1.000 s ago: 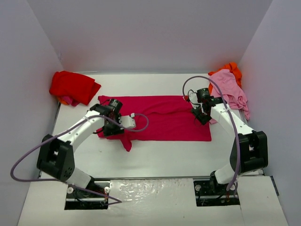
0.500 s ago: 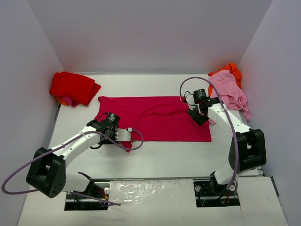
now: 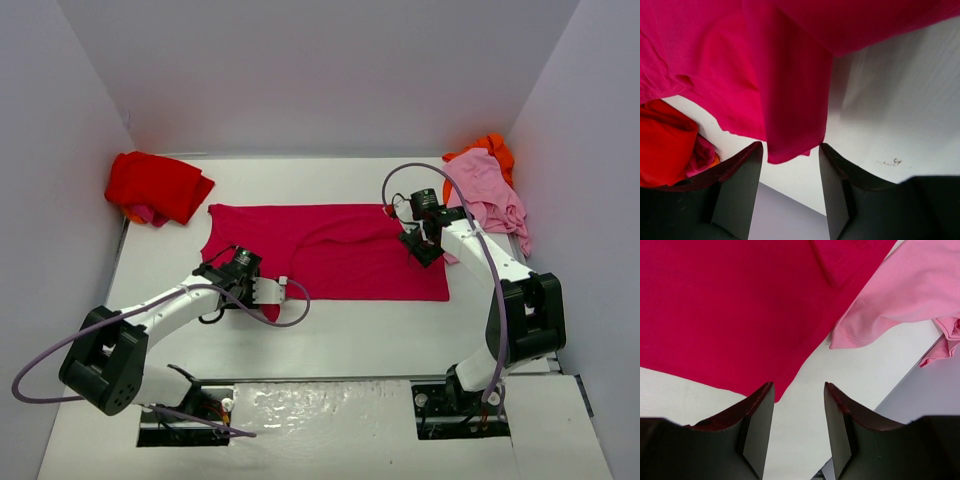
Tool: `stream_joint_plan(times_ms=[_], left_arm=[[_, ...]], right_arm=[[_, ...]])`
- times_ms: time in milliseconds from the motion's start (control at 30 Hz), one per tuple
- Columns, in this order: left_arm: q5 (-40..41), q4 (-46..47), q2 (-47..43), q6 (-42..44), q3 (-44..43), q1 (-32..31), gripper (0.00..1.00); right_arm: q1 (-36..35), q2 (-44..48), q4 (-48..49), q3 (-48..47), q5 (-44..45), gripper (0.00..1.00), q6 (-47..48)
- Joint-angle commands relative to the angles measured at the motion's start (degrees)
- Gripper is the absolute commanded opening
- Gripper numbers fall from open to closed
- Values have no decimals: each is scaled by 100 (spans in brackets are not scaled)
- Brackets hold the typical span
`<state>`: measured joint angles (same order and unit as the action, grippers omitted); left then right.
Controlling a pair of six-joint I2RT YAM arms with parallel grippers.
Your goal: Fold and stack the t-shirts
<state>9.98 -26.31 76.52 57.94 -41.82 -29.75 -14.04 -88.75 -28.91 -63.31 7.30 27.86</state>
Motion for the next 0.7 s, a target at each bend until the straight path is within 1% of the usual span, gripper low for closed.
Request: stream_joint_plan(times_ms=[0, 267, 400, 467, 500, 567, 600, 633, 667], left_arm=[[80, 548, -13, 95, 78, -75, 45], [136, 608, -187, 139, 391, -75, 45], [136, 851, -176, 200, 536, -75, 44], [136, 1028, -130, 200, 549, -75, 39], [131, 1096, -100, 195, 547, -75, 34], [105, 1186, -25, 197, 489, -75, 13], [88, 1208, 0, 184, 421, -75, 6], [69, 1211, 20, 168, 343, -75, 0], [43, 1151, 20, 142, 230, -75, 0]], right_arm=[[-51, 75, 47, -131, 263, 42, -69], [-51, 45, 87, -59, 330, 43, -66], [-46, 6, 87, -76, 335, 43, -81], [-46, 0, 87, -76, 348, 43, -101], [-46, 8, 87, -76, 361, 43, -100], [-46, 9, 94, -75, 363, 43, -96], [-46, 18, 90, -71, 371, 43, -96], [-47, 25, 87, -67, 380, 43, -97], [-50, 29, 87, -63, 391, 43, -101]])
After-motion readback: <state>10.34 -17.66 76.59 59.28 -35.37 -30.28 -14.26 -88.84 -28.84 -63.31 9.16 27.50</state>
